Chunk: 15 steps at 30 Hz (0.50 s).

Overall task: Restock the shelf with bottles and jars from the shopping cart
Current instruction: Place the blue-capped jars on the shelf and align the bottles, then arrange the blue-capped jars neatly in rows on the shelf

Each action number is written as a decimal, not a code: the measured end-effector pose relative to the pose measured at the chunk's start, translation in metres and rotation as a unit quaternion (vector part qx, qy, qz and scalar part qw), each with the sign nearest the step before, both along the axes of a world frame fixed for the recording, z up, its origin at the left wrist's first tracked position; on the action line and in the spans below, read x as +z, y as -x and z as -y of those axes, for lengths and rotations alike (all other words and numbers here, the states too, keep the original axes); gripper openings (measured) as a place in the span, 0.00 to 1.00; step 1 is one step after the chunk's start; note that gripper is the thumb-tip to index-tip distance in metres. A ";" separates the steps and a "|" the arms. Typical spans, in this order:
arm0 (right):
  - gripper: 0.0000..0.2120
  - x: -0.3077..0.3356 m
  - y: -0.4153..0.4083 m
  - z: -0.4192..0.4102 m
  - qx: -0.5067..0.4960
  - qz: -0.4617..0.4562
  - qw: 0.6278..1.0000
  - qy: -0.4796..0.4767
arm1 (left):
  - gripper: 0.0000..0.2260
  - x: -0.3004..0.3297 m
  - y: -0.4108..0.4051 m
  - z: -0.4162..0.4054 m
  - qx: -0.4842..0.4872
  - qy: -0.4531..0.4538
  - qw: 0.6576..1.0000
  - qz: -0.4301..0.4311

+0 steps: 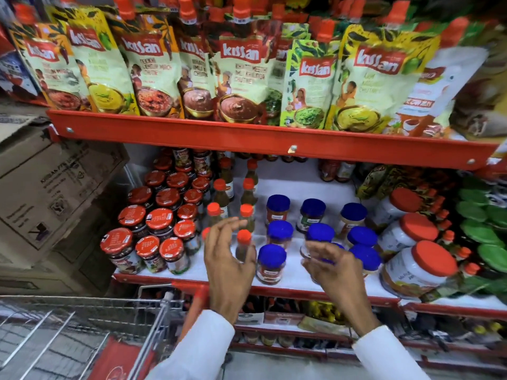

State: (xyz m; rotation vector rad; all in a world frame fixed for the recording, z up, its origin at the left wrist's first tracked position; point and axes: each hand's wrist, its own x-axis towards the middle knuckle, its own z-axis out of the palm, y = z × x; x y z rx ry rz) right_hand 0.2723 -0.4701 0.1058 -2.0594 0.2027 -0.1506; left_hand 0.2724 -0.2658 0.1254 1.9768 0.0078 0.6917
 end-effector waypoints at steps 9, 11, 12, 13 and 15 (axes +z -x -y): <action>0.21 -0.009 -0.021 0.098 0.049 -0.004 0.971 0.234 | 0.12 -0.039 -0.022 0.116 -0.089 0.005 0.966 -0.243; 0.19 -0.016 -0.030 0.103 0.106 -0.032 0.959 0.262 | 0.12 -0.050 -0.028 0.127 -0.112 -0.031 0.953 -0.279; 0.18 -0.018 -0.034 0.106 0.134 -0.046 0.952 0.271 | 0.14 -0.055 -0.028 0.133 -0.141 -0.017 0.941 -0.307; 0.19 -0.020 -0.037 0.109 0.159 -0.049 0.946 0.279 | 0.16 -0.056 -0.028 0.139 -0.135 0.002 0.934 -0.330; 0.25 -0.024 -0.044 0.111 0.192 -0.044 0.937 0.289 | 0.18 -0.055 -0.026 0.146 -0.136 0.036 0.926 -0.349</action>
